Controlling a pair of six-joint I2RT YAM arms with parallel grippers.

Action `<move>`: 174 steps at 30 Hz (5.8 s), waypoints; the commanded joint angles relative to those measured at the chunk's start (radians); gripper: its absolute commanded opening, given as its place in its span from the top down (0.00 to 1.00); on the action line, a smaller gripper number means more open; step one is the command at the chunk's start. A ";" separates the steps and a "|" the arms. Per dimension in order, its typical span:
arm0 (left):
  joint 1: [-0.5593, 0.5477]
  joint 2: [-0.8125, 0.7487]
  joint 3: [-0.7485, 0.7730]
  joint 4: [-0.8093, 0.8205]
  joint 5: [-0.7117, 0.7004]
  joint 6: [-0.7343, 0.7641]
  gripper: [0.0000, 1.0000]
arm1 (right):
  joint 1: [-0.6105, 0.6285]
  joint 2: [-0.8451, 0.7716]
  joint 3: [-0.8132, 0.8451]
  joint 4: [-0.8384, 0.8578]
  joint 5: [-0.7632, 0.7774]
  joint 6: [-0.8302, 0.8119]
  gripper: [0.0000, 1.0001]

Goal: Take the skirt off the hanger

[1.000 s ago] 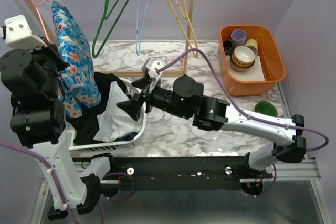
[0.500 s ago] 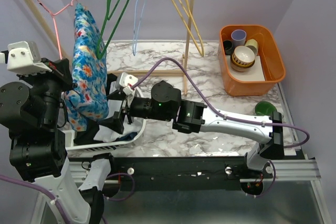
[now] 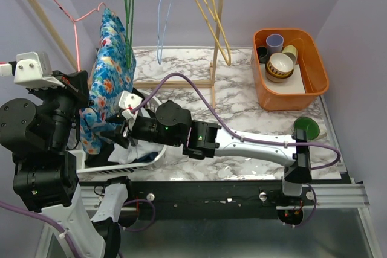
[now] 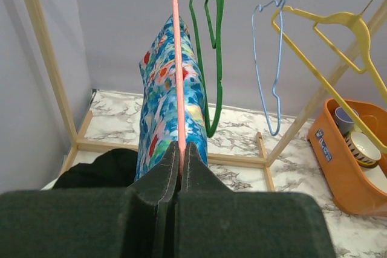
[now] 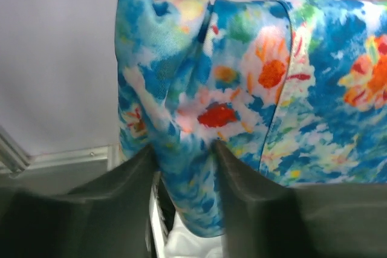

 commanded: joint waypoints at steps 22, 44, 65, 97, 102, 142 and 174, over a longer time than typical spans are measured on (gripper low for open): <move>-0.005 0.070 0.103 0.112 -0.241 0.078 1.00 | 0.005 -0.154 -0.452 0.203 -0.076 0.054 0.99; -0.005 0.057 0.077 0.201 -0.283 0.100 1.00 | 0.005 -0.212 -0.512 -0.023 0.088 0.074 0.99; -0.005 0.053 0.212 0.163 -0.246 0.070 1.00 | 0.005 0.001 -0.279 0.167 -0.352 -0.047 0.99; -0.006 0.024 0.180 0.115 -0.255 0.095 1.00 | -0.050 -0.078 -0.230 0.139 -0.260 -0.165 0.99; -0.005 -0.012 0.200 0.153 -0.200 0.063 1.00 | -0.140 0.017 -0.172 0.202 -0.202 -0.161 0.99; -0.008 0.106 -0.181 0.184 -0.100 0.129 1.00 | -0.206 0.003 -0.128 -0.046 -0.235 0.088 0.04; -0.011 0.349 -0.035 0.371 -0.028 0.299 1.00 | -0.206 -0.499 -0.579 0.090 -0.232 0.154 0.00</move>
